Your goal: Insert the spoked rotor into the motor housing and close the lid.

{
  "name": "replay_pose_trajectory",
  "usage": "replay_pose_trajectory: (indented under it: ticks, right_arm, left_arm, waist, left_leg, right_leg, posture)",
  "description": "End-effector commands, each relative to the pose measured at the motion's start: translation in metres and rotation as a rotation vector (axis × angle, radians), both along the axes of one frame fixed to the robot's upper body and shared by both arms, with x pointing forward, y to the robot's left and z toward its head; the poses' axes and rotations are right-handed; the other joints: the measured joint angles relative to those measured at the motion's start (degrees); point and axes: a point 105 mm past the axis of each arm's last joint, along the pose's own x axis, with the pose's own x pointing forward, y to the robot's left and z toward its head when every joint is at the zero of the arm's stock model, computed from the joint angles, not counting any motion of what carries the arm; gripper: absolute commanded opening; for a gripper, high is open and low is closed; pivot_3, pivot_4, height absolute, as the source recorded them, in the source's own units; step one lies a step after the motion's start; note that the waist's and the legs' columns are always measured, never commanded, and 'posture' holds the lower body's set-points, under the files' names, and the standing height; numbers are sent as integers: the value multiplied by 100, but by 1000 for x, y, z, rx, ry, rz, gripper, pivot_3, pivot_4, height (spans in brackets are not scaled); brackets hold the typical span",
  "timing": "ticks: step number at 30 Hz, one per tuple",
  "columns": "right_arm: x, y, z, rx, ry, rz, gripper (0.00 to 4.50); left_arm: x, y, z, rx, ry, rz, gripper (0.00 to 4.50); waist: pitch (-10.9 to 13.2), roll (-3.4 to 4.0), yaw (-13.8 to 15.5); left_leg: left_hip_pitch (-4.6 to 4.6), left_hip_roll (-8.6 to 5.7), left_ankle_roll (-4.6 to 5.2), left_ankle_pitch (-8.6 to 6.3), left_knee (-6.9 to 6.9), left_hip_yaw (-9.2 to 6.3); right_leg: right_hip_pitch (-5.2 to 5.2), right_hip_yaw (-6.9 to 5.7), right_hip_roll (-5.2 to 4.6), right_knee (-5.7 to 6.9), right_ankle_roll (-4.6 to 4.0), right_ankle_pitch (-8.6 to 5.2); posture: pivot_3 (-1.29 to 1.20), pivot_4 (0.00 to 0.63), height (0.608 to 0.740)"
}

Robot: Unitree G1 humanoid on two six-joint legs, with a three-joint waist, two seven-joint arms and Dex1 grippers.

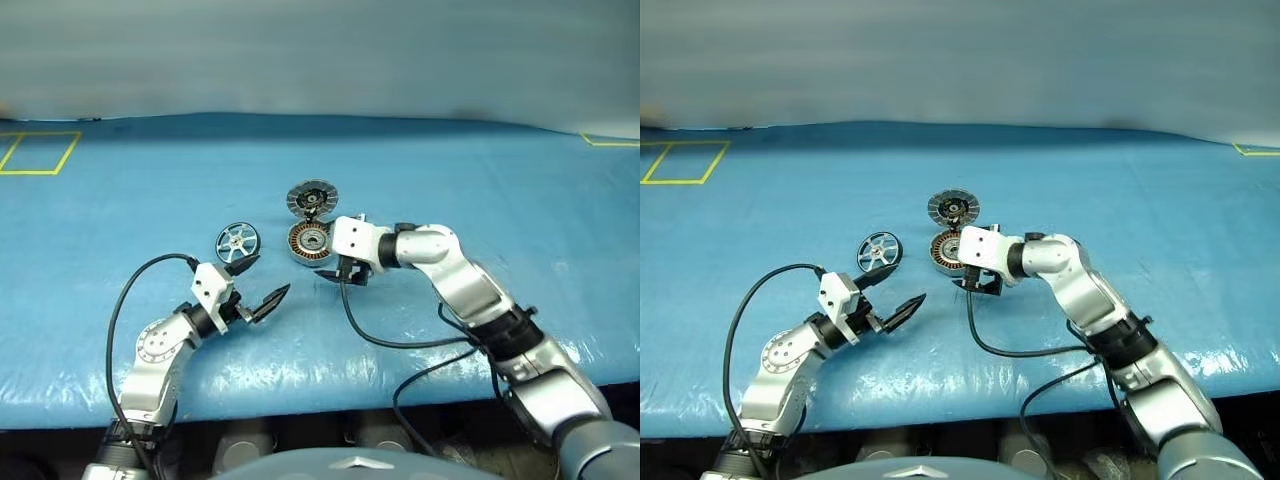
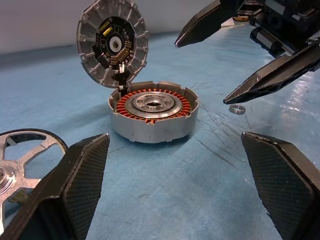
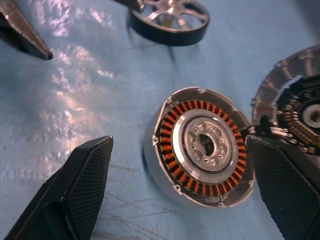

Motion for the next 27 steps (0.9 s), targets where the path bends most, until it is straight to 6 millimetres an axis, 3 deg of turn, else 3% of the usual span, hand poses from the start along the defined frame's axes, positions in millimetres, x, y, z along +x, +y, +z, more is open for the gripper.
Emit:
replay_pose_trajectory:
  ticks: [1, 8, 13, 21, 27]
  right_arm:
    - [5, 12, 2, -106, 66, 89, 4471]
    - [24, 23, -6, -245, 124, 99, 4471]
    - [38, 20, -12, -295, 111, 53, 4471]
    - [42, 20, 2, -251, 108, 54, 4471]
    - [30, 15, -5, -285, 137, 108, 4471]
  left_arm:
    - [-4, -3, 12, -25, -50, 4, 4500]
    - [-12, -1, 3, -35, -27, 32, 4500]
    - [-13, -2, 0, -43, -22, 41, 4500]
    - [-17, -4, -6, -55, -12, 42, 4500]
    - [-17, -6, -6, -59, -12, 30, 4500]
  waist:
    - [0, 0, -9]
    - [1, 1, 16]
    - [2, 4, 8]
    - [3, 5, 9]
    - [3, 5, 9]
  left_leg:
    - [1, 0, 0, 0, 0, 1]
    - [-6, 1, -1, 1, -3, 0]
    - [-3, 2, -2, 1, -3, 5]
    - [-5, 3, -3, 1, -4, 3]
    - [-5, 2, -3, 1, -4, 4]
  right_leg:
    - [0, -1, 0, 0, 12, 7]
    - [-4, -10, -2, 0, 12, 8]
    - [-3, -8, -4, 1, 11, 8]
    - [-5, -10, -4, 1, 11, 9]
    - [-5, -10, -4, 1, 11, 9]
  posture:
    - [0, 150, 740]
    - [0, 150, 740]
    - [0, 150, 740]
    - [0, 150, 740]
    - [0, 150, 740]
